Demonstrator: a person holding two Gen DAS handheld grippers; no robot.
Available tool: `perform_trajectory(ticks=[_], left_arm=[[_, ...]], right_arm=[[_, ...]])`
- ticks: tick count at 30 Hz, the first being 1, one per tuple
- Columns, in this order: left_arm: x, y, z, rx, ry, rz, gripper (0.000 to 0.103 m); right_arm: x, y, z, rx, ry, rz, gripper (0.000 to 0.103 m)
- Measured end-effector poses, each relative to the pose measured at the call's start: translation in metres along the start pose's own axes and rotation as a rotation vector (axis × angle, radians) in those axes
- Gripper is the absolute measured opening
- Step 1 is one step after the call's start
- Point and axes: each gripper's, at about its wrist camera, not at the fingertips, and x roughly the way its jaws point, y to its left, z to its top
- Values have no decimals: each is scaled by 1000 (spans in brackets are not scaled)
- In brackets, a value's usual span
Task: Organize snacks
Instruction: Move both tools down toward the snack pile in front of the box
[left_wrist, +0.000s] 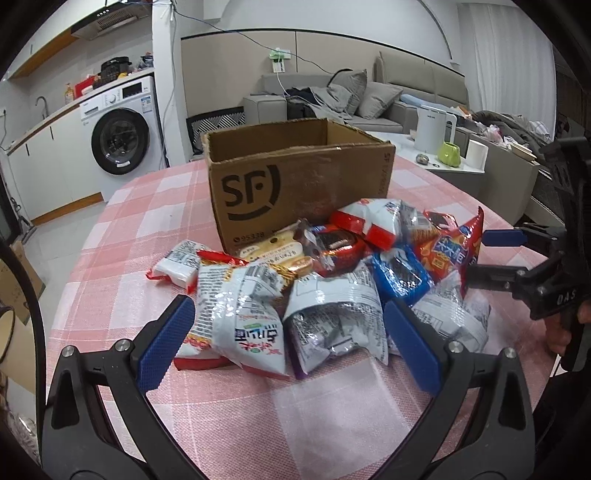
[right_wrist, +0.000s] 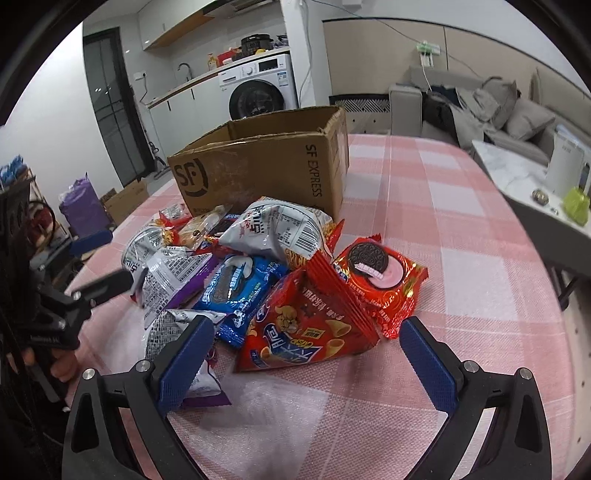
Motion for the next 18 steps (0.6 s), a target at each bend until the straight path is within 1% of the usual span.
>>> perform_trajectory(ticks=[3, 5, 8, 14, 18], left_arm=[[7, 0, 0, -1, 33, -8, 102], [11, 3, 0, -13, 46, 5, 102], [17, 14, 0, -59, 66, 11, 102], [31, 37, -2, -156, 114, 7, 102], [40, 46, -4, -190, 150, 9, 102]], right_arm=[[5, -5, 1, 30, 17, 20, 99], [8, -6, 1, 37, 29, 28, 93], [14, -8, 0, 43, 53, 42, 88], [21, -10, 1, 60, 73, 59, 87], [26, -11, 3, 67, 90, 62, 87]])
